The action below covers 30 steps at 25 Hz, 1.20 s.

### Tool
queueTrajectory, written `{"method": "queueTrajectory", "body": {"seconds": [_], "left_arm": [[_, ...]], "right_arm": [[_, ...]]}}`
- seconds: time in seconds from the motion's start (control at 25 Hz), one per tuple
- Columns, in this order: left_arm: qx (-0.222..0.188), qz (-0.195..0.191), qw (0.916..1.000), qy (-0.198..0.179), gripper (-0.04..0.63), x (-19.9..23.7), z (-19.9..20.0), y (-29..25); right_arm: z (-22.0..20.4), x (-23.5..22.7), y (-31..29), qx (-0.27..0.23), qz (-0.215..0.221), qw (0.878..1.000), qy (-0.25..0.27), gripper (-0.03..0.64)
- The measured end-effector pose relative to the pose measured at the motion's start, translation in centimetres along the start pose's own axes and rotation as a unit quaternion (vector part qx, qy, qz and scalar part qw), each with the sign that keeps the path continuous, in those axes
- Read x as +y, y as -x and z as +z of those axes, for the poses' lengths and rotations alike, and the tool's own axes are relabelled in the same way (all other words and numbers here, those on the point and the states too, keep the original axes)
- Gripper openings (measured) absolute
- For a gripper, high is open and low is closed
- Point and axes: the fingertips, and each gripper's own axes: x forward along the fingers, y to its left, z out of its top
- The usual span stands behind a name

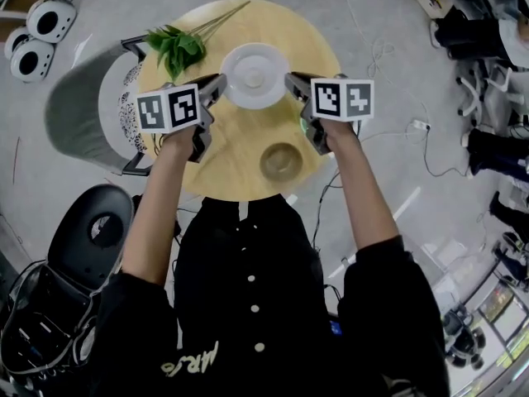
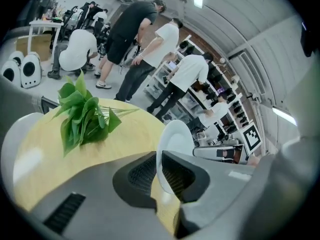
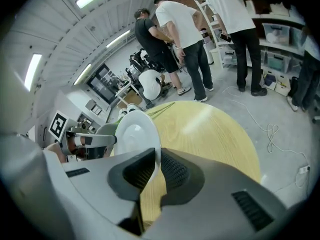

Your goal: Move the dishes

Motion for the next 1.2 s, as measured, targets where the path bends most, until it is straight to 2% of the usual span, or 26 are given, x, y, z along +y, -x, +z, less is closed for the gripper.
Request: {"method": "queueTrajectory", "body": {"seconds": [0.16, 0.24, 0.56, 0.84, 1.04, 1.2], "left_arm": [[0.007, 0.009, 0.9999, -0.01, 0.038, 0.1, -2.2, 2.3], [0.012, 0.005, 0.9999, -0.003, 0.038, 0.3, -3.4, 3.2], [0.045, 0.019, 0.9988, 0.0, 0.04, 1.1, -9.0, 7.1], [0.071, 0.009, 0.9975, 0.004, 0.043, 1.8, -12.2, 9.7], [0.105, 0.014, 0.9941, -0.022, 0.043, 2.3, -13.7, 10.5], [0.137, 0.019, 0.9895, -0.041, 0.044, 2.8, -15.4, 10.9]], "right_arm": [[-2.2, 2.1, 0.8, 0.007, -0.008, 1.0, 0.008, 0.035], [-3.5, 3.1, 1.0, 0.009, -0.008, 1.0, 0.003, 0.035], [-9.7, 6.9, 2.0, 0.024, -0.012, 0.999, -0.024, 0.034], [-14.1, 9.8, 2.6, 0.025, -0.025, 0.998, -0.056, 0.032], [-17.4, 10.9, 2.2, 0.022, -0.025, 0.993, -0.11, 0.032], [-19.6, 11.6, 2.2, 0.014, -0.042, 0.991, -0.129, 0.032]]}}
